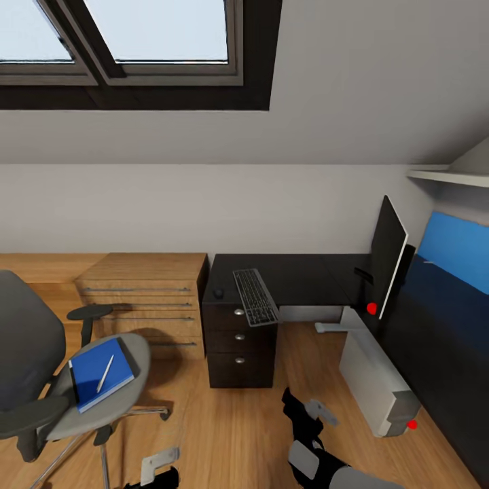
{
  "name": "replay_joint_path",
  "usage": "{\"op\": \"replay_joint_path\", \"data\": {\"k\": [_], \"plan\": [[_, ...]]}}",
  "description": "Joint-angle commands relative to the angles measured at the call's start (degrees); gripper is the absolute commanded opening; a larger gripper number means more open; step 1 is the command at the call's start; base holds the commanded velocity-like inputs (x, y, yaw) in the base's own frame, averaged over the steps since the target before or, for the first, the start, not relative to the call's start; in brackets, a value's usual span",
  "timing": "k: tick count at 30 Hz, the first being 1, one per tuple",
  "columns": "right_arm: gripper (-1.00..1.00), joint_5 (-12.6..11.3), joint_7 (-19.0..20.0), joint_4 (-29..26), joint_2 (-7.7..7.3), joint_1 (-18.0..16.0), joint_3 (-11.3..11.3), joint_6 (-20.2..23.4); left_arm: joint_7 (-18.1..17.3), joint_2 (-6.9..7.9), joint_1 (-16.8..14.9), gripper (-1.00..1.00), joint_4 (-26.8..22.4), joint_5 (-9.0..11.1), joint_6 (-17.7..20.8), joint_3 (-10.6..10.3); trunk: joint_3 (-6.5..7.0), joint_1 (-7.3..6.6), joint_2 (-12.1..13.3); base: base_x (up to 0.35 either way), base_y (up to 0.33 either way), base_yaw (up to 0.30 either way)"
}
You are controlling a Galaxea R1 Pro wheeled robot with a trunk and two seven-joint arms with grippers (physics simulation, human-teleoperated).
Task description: In the bedroom, organize the workspace by keeping the computer under the desk, ensuring the monitor is on the desk, placing the keyboard on the desk next to the monitor, placing the mouse on the desk next to the keyboard, moving the folder from the swivel chair onto the desk next to the mouse, stacking the notebook on top of the folder with the pen on top of the notebook, and positioning the swivel chair next to the desk.
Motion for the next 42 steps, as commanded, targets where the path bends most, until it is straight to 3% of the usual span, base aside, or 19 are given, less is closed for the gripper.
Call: {"op": "replay_joint_path", "data": {"k": [1, 6, 12, 18, 25, 30, 38, 42], "plan": [[1.0, 1.2, -0.5, 1.2, 0.0, 0.0, 0.6, -0.6, 0.4, 0.02, 0.0, 1.0, 0.7, 0.3, -0.8, -0.2, 0.12, -0.23, 0.4, 0.0, 0.0, 0.0], [1.0, 6.4, -0.6, 5.4, 0.0, 0.6, 0.5, -3.3, 0.4, -0.11, 0.0, 1.0, 6.7, 0.3, -4.5, -0.3, 1.02, -1.32, 2.4, 0.0, 0.0, 0.0], [1.0, 8.1, -0.6, 6.4, -1.4, 4.0, 0.6, -4.3, 0.1, -0.56, 0.0, 1.0, 13.6, 0.3, -5.7, -0.5, 2.1, -2.64, 4.8, 0.0, 0.0, 0.0], [1.0, 10.5, -0.5, 6.7, -2.03, 6.5, 0.6, -5.2, -1.1, -0.87, 0.0, 1.0, 16.1, 0.3, -6.2, -0.5, 3.17, -3.96, 7.2, 0.0, 0.0, 0.0], [1.0, 17.4, -0.5, 6.8, -2.21, 9.1, 0.6, -6.7, -6.2, -0.91, 0.0, 1.0, 17.4, 0.2, -6.4, -0.6, 4.43, -5.5, 10.0, 0.0, 0.0, 0.0], [1.0, 19.0, -0.6, 6.8, -2.35, 8.1, 0.1, -6.7, -7.8, -0.56, 1.4, 1.0, 16.5, -0.6, -7.0, 1.1, 5.14, -6.37, 11.6, 0.0, 0.0, 0.0], [1.0, 17.1, 0.5, 6.8, -3.74, 6.1, 2.9, -7.3, -10.4, 1.61, 1.8, 1.0, 13.9, 0.7, -8.9, 2.1, 6.58, -8.12, 14.8, 0.0, 0.0, 0.0], [1.0, 16.9, 0.6, 6.8, -4.01, 6.1, 3.4, -7.4, -11.7, 1.91, 1.8, 1.0, 12.9, 0.8, -10.2, 2.2, 7.29, -9.0, 16.4, 0.0, 0.0, 0.0]]}}
